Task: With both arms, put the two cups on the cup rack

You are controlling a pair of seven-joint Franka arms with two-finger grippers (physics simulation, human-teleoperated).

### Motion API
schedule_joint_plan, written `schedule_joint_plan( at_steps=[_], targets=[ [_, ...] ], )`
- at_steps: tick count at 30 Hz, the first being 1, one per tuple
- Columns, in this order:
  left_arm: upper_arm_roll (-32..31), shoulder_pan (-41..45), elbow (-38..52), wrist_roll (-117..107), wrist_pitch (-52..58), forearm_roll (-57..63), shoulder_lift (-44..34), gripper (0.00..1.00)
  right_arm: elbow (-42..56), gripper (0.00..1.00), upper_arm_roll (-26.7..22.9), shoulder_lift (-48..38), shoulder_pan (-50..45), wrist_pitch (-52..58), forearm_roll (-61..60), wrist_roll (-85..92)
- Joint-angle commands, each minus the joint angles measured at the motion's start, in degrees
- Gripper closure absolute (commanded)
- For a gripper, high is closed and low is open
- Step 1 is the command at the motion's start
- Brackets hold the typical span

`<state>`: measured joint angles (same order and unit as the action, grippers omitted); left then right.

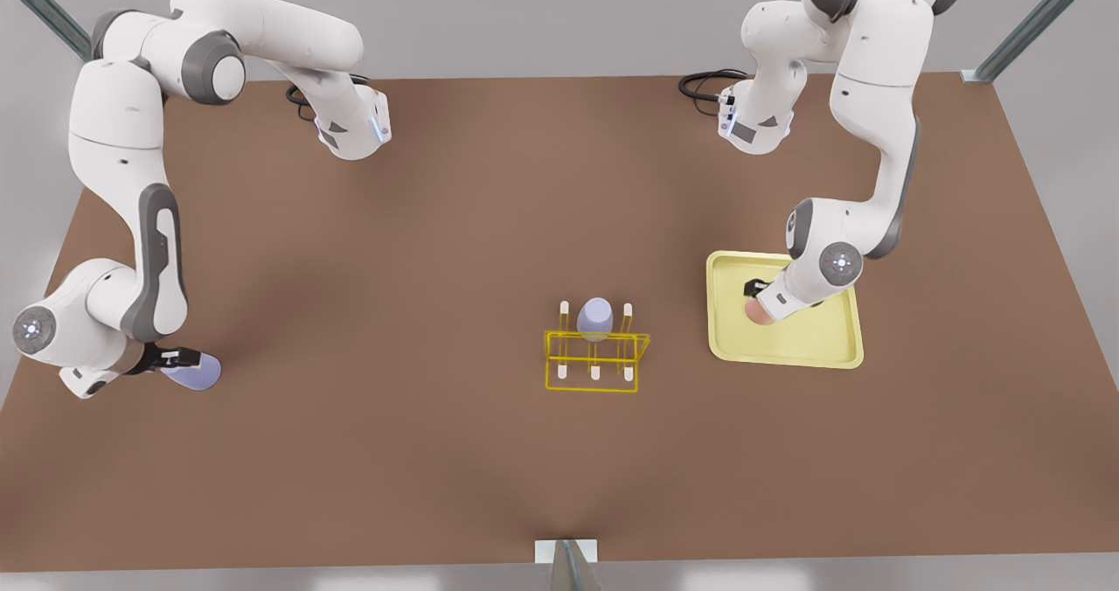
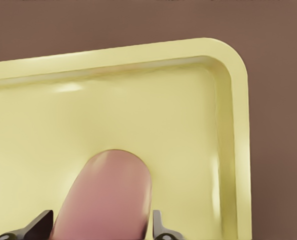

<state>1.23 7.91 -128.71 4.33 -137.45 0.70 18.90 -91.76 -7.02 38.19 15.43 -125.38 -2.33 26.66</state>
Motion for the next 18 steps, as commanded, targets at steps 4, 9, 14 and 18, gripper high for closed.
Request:
schedule_joint_plan(
  at_steps=[4, 9, 14, 18],
  targets=[
    [0.0, 0.0, 0.0, -0.1, -2.8, 0.1, 0.9, 0.10, 0.0, 0.00, 0.0, 1.2, 0.0, -0.8, 0.3, 5.2],
    [0.0, 0.0, 0.0, -0.1, -3.4, 0.1, 1.4, 0.12, 0.1, 0.00, 0.0, 2.8, 0.0, -2.2, 0.3, 4.9],
    [0.0, 0.0, 0.0, -0.3, -2.4, 0.1, 1.2, 0.14, -0.7, 0.00, 0.0, 3.1, 0.0, -2.3, 0.3, 4.9],
    [0.1, -0.2, 0.0, -0.4, -1.6, 0.1, 1.1, 0.14, -0.7, 0.00, 0.0, 3.0, 0.0, -2.3, 0.3, 4.9]
  ],
)
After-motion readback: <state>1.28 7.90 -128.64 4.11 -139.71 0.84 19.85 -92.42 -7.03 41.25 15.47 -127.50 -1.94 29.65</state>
